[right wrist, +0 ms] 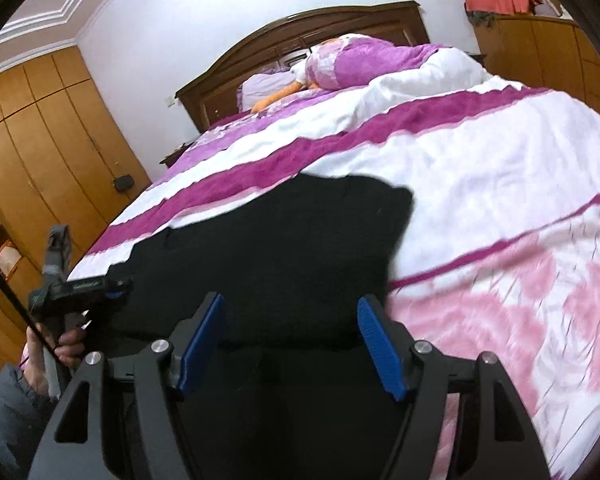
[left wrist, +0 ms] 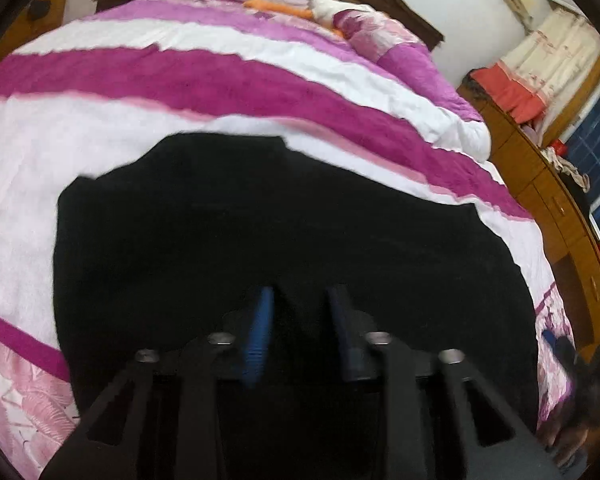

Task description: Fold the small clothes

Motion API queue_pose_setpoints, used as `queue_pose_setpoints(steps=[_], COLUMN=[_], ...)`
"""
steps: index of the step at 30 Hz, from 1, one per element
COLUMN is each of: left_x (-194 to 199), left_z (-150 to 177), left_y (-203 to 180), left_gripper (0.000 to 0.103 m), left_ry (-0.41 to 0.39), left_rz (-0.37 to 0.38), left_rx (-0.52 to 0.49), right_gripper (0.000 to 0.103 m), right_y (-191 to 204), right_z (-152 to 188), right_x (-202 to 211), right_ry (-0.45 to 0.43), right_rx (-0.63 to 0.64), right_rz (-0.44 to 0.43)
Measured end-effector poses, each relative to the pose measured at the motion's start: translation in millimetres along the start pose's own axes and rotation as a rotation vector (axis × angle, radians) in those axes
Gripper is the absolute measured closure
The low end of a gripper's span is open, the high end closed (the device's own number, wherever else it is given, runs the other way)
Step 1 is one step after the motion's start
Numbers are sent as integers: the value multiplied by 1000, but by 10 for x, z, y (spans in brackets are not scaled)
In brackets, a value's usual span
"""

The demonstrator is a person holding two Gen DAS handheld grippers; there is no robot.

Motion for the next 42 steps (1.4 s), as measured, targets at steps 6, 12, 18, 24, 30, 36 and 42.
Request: queue_pose_setpoints(steps=[6, 12, 18, 24, 30, 36, 42], left_x=[28, 92, 48, -53, 329, 689, 938], left_z=[45, -114, -218, -190, 240, 998, 1626], left_y=[-59, -49, -10, 62, 29, -30, 77], left_gripper=[103, 103, 103, 102, 85, 84, 80], left_ry=[-40, -104, -117, -55, -72, -17, 67], left_rz=[-69, -82, -87, -90, -138, -228, -226], left_rx=[-59, -68, -68, -58, -83, -150, -122], right_gripper=[54, 72, 72, 72, 68, 34, 1], right_y=[-347, -368, -363, -327, -226, -76, -54], right_z=[-442, -393, -351, -310, -266, 148, 813], right_x=[-278, -530, -559, -635, -398, 101, 560], right_ry=[-8, 60, 64, 102, 55, 3, 16], right_rx=[-120, -136, -123, -94, -68, -25, 32], right_rz=[-107, -46, -32, 22, 55, 27, 116])
Point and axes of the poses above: each gripper's, at about its wrist camera, not at the fingertips, and x roughly against the way its jaws point, y to its left, z to its underside, the point moved 2 cm from there along -x, roughly the way its jaws point, and after that the axes turned 10 degrees about y, right-handed, at the moved point
